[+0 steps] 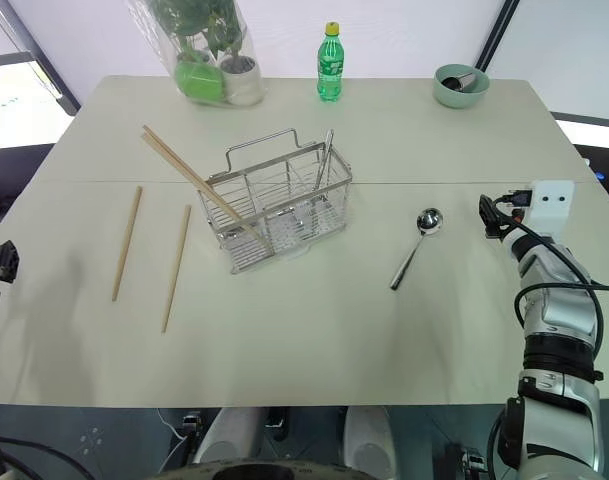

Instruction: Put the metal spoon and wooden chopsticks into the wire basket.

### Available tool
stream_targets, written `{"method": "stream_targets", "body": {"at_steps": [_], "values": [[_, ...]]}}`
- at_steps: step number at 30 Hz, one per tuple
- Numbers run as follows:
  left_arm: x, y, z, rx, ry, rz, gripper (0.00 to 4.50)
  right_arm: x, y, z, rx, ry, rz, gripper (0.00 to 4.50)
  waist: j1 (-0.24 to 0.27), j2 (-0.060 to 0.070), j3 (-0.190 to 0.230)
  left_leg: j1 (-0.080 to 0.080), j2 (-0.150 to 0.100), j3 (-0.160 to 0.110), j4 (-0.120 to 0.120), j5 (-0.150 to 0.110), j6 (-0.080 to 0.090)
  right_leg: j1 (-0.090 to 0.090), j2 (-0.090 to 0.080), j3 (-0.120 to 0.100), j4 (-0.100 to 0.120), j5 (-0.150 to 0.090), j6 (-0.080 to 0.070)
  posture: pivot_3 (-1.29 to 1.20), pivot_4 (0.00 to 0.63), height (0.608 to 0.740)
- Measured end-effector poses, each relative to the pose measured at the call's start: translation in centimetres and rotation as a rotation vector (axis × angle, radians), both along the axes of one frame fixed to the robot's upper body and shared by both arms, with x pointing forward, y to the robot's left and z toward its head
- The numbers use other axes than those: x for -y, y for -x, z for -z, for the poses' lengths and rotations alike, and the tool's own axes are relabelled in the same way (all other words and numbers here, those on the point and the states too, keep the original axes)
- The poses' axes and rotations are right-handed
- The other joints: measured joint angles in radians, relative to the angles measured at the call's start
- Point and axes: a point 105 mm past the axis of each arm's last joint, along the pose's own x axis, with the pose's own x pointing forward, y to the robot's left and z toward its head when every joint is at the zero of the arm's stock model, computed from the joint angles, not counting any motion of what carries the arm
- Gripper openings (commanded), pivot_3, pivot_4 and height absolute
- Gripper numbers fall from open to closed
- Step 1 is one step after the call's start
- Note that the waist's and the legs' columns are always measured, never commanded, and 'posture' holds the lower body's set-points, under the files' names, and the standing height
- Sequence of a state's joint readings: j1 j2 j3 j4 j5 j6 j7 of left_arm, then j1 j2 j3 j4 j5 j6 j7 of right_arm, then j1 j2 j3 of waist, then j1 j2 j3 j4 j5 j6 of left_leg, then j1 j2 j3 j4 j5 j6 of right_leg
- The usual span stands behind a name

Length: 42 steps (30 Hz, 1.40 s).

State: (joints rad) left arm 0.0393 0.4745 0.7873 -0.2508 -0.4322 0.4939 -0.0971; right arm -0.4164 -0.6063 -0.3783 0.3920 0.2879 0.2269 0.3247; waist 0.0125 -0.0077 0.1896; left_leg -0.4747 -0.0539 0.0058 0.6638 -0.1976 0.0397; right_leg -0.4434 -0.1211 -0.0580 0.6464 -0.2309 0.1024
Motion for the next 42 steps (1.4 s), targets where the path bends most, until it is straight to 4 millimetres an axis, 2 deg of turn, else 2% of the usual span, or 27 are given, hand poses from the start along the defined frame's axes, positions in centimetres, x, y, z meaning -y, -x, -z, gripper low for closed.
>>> {"method": "stream_targets", "body": {"at_steps": [16,20,23,25,27,30,32,35,37,42], "values": [[-0.2,-0.9,-1.6,0.048,-0.006,0.0,4.45,-0.7,0.0,-0.8,0.019,0.007,-0.013,3.52,0.0,0.0,0.0,0.0,0.0,0.0,0.0,0.0,0.0,0.0,0.0,0.0,0.0,0.0,0.0,0.0,0.15,0.684],[-0.5,-1.8,-3.7,0.102,-0.003,0.024,4.45,-0.7,0.0,-1.8,0.029,0.039,-0.05,3.52,0.0,0.0,0.0,0.0,0.0,0.0,0.0,0.0,0.0,0.0,0.0,0.0,0.0,0.0,0.0,0.0,0.15,0.684],[0.6,-2.8,-5.9,0.163,0.02,0.135,4.45,-1.2,-0.5,-4.0,0.047,0.134,-0.136,3.52,-0.001,0.0,0.0,0.0,0.0,0.0,0.0,0.0,0.0,0.0,0.0,0.0,0.0,0.0,0.0,0.0,0.15,0.684],[2.4,-3.4,-7.6,0.203,0.027,0.266,4.45,-1.4,-0.8,-6.0,0.065,0.23,-0.197,3.52,-0.002,0.0,0.0,0.0,0.0,0.0,0.0,0.0,0.0,0.0,0.0,0.0,0.0,0.0,0.0,0.0,0.15,0.684],[5.1,-3.8,-9.2,0.219,0.035,0.447,4.45,-1.9,-1.1,-7.6,0.052,0.345,-0.292,3.52,-0.003,0.0,0.0,-0.001,0.0,0.0,0.0,0.0,0.0,0.0,0.0,0.0,-0.001,0.0,0.0,0.0,0.15,0.684],[11.0,-3.7,-11.3,0.187,0.006,0.798,4.45,-3.7,-1.5,-9.8,0.018,0.543,-0.514,3.52,-0.009,0.001,0.001,-0.001,0.0,0.0,0.0,0.0,0.0,0.0,0.0,0.0,-0.001,0.0,0.0,0.0,0.15,0.684],[13.7,-3.0,-12.0,0.16,-0.036,0.949,4.45,-4.8,-1.6,-10.6,0.008,0.63,-0.617,3.52,-0.014,0.001,0.001,-0.001,0.0,0.0,-0.001,0.0,0.0,0.001,0.0,0.0,-0.002,0.0,0.0,0.0,0.15,0.684],[18.5,-1.5,-11.8,0.061,-0.098,1.221,4.45,-6.6,-1.8,-10.1,-0.087,0.785,-0.815,3.52,-0.028,0.002,0.002,-0.001,0.0,0.0,-0.002,0.0,0.0,0.001,0.0,0.0,-0.001,0.0,0.0,0.0,0.15,0.684],[21.0,-0.6,-11.1,-0.005,-0.128,1.36,4.45,-7.4,-1.5,-9.3,-0.163,0.874,-0.941,3.52,-0.03,0.003,0.002,-0.001,0.0,0.001,-0.002,0.0,-0.001,0.001,0.001,0.0,-0.001,0.0,0.0,0.0,0.15,0.684],[25.2,1.9,-8.0,-0.198,-0.225,1.621,4.45,-8.5,-0.8,-7.0,-0.4,1.174,-1.187,3.52,-0.032,0.005,0.004,-0.001,0.0,0.003,-0.002,0.001,-0.001,0.0,0.002,0.001,0.0,0.0,0.0,0.0,0.15,0.684]]}}
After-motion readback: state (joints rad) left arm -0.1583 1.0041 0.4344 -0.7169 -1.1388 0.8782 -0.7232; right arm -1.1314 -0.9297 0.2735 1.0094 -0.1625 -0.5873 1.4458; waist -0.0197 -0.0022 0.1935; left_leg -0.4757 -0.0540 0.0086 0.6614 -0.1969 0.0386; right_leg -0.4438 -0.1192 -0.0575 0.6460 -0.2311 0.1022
